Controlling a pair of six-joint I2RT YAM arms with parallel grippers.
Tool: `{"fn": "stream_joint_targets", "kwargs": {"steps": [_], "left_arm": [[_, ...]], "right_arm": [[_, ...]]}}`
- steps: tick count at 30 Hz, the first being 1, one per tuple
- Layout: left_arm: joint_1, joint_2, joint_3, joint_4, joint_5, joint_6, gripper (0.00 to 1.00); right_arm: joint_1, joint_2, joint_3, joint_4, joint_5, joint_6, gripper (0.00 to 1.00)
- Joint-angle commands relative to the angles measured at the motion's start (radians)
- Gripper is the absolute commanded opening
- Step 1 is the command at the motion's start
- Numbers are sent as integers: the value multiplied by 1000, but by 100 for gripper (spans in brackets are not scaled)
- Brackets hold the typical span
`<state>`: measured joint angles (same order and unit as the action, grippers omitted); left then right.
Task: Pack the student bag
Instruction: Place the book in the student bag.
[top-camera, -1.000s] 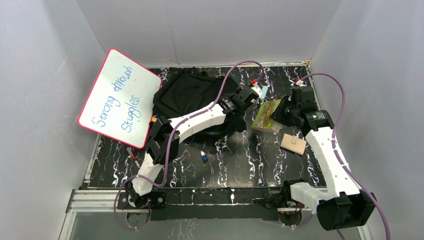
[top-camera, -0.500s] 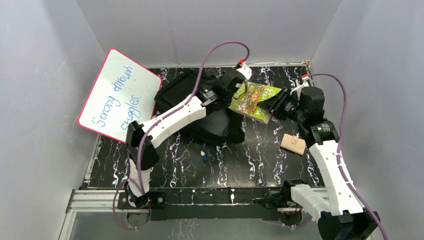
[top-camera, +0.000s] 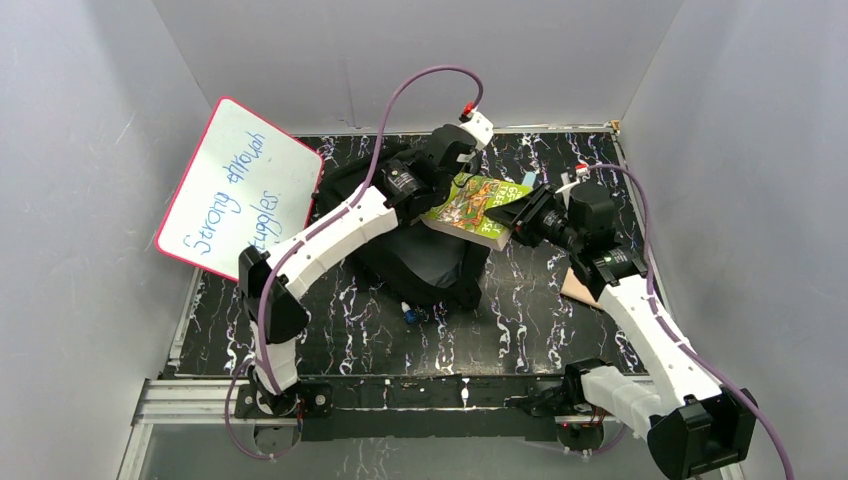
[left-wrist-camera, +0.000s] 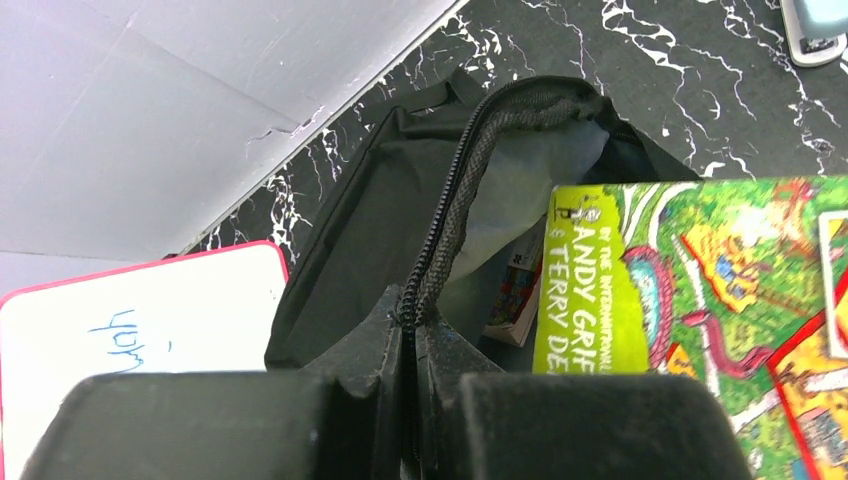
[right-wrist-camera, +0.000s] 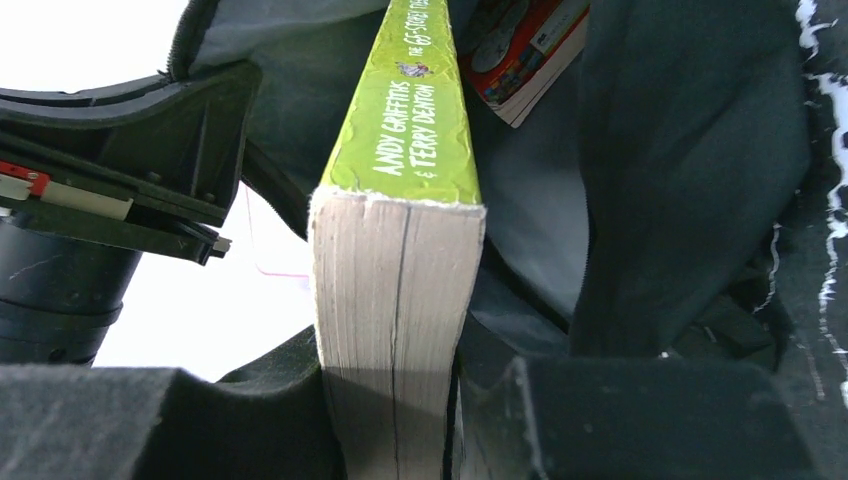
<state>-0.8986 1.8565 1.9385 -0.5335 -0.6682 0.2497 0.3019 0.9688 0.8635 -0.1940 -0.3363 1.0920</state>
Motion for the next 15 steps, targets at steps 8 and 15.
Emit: {"fn": "stream_joint_targets", "kwargs": {"steps": [8,15], "left_arm": [[-2,112,286,17,-47,10,0],[-2,105,274,14,-16,-9,0]], "right_arm": [[101,-68,-84,80,133,236,0],[103,-93,-180,222,199,378,0]]}}
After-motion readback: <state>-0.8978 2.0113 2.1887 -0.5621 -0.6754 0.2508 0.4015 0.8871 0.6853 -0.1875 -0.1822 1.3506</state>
